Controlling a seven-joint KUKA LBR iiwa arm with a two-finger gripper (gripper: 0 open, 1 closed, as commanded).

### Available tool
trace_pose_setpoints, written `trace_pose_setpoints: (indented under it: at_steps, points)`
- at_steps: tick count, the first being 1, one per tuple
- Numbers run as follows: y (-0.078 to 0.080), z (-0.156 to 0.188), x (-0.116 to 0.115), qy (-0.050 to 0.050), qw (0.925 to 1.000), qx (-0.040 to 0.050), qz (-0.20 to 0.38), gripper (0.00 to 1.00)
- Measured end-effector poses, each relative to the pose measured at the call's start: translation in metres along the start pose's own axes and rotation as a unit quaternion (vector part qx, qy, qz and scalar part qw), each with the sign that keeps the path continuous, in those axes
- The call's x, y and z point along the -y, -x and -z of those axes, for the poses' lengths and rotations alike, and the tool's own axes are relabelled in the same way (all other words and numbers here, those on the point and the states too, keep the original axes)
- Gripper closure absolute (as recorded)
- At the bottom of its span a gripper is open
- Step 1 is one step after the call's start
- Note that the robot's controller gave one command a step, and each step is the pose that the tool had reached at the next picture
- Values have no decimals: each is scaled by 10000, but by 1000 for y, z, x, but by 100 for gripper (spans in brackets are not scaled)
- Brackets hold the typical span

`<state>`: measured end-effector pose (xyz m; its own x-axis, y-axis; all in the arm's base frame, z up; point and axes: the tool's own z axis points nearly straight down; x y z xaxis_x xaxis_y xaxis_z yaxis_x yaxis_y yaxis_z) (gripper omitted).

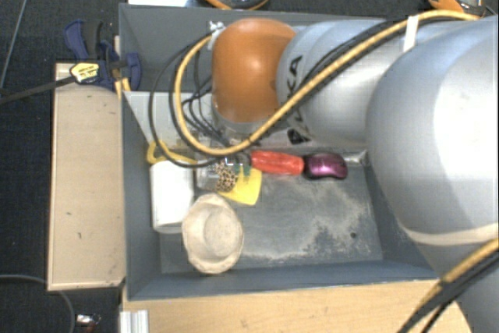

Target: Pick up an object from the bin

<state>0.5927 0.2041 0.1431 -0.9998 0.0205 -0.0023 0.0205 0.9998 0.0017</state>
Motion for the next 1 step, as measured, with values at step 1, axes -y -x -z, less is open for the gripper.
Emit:
trace_pose_setpoints:
  at_steps: [1]
  points:
    - [0, 0, 0, 0, 10000, 0, -2, 0]
